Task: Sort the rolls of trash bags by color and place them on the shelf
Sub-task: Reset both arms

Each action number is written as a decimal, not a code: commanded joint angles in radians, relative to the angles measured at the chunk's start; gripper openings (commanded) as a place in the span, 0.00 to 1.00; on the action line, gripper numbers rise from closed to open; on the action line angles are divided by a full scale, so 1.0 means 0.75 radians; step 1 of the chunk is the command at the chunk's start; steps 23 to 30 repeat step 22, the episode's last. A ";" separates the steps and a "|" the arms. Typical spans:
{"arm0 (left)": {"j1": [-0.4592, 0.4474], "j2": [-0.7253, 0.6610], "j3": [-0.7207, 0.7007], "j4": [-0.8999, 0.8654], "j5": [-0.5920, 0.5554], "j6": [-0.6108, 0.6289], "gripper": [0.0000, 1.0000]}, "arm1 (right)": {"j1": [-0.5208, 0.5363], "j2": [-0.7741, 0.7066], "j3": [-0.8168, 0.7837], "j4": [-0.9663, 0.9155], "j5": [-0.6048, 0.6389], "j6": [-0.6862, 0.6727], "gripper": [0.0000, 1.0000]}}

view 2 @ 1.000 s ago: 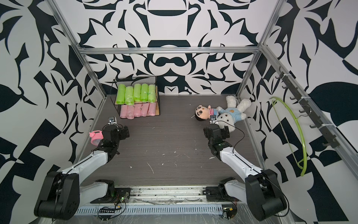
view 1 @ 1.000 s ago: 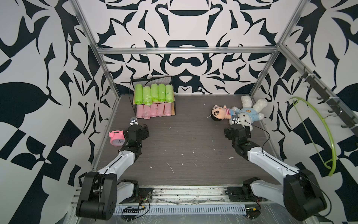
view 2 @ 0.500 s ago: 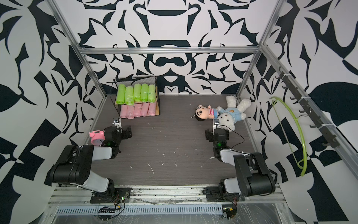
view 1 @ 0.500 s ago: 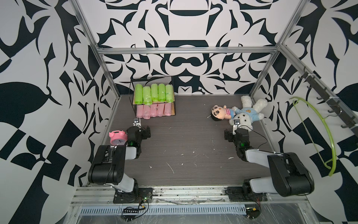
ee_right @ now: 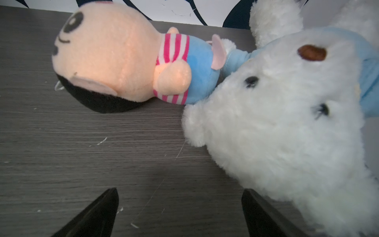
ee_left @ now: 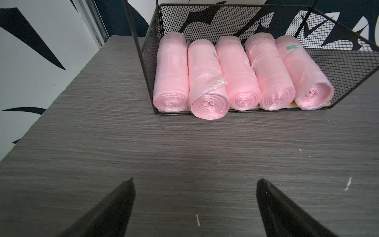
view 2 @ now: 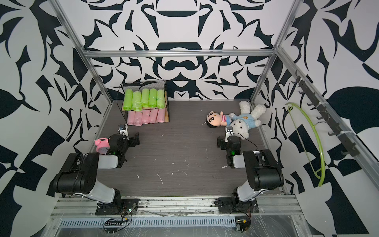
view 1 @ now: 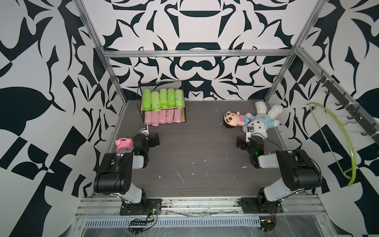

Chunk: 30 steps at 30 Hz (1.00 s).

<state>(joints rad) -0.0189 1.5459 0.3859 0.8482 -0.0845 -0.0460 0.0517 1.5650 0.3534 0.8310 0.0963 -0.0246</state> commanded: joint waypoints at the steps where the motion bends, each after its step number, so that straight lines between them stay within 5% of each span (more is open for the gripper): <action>1: 0.005 -0.005 -0.001 0.020 0.016 -0.004 1.00 | -0.001 -0.025 0.026 0.028 -0.020 0.025 1.00; 30: 0.001 -0.010 -0.003 0.015 0.024 0.000 1.00 | -0.001 -0.025 0.028 0.023 -0.022 0.025 1.00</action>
